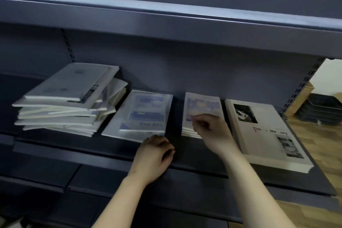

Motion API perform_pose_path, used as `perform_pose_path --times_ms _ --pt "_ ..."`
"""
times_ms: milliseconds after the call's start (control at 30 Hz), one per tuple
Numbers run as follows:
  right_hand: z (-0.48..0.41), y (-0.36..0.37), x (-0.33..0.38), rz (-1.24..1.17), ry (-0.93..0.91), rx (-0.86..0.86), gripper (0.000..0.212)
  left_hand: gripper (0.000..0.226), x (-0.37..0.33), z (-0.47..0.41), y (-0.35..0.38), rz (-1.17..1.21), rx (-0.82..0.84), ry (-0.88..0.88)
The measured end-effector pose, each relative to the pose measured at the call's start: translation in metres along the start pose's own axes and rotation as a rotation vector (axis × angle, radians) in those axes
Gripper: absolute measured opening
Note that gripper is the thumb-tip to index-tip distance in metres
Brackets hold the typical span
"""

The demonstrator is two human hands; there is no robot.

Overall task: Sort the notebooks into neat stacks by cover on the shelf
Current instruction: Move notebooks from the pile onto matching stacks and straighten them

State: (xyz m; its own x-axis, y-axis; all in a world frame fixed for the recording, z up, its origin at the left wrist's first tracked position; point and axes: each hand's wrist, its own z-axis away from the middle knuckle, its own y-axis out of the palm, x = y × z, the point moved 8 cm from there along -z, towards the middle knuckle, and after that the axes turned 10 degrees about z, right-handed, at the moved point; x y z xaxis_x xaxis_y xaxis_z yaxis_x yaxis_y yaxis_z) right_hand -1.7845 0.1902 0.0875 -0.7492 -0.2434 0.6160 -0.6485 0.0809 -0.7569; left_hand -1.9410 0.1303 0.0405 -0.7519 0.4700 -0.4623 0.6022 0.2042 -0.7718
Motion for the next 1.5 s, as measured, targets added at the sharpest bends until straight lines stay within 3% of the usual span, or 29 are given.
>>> perform_pose_path --times_ms 133,267,567,967,1167,1500 --pt "-0.019 0.057 0.032 -0.018 0.003 0.103 0.021 0.013 0.007 0.009 -0.012 0.071 0.005 0.042" --pt "-0.034 0.097 0.046 0.126 0.000 0.127 0.027 0.015 0.028 0.022 -0.025 0.145 -0.035 0.008" --pt "-0.048 0.129 0.029 0.201 0.252 0.082 0.065 0.016 0.071 0.028 -0.050 0.053 0.007 -0.007" --pt "-0.039 0.112 0.024 0.184 0.248 0.066 0.046 0.013 0.083 0.029 -0.066 0.022 -0.075 -0.037" --pt "-0.026 0.105 0.020 -0.344 0.284 0.085 0.017 0.010 0.077 0.019 -0.070 0.002 -0.129 -0.042" --pt "-0.021 0.029 0.001 -0.516 0.159 -0.172 0.014 0.014 0.037 0.004 -0.034 0.022 -0.071 0.042"
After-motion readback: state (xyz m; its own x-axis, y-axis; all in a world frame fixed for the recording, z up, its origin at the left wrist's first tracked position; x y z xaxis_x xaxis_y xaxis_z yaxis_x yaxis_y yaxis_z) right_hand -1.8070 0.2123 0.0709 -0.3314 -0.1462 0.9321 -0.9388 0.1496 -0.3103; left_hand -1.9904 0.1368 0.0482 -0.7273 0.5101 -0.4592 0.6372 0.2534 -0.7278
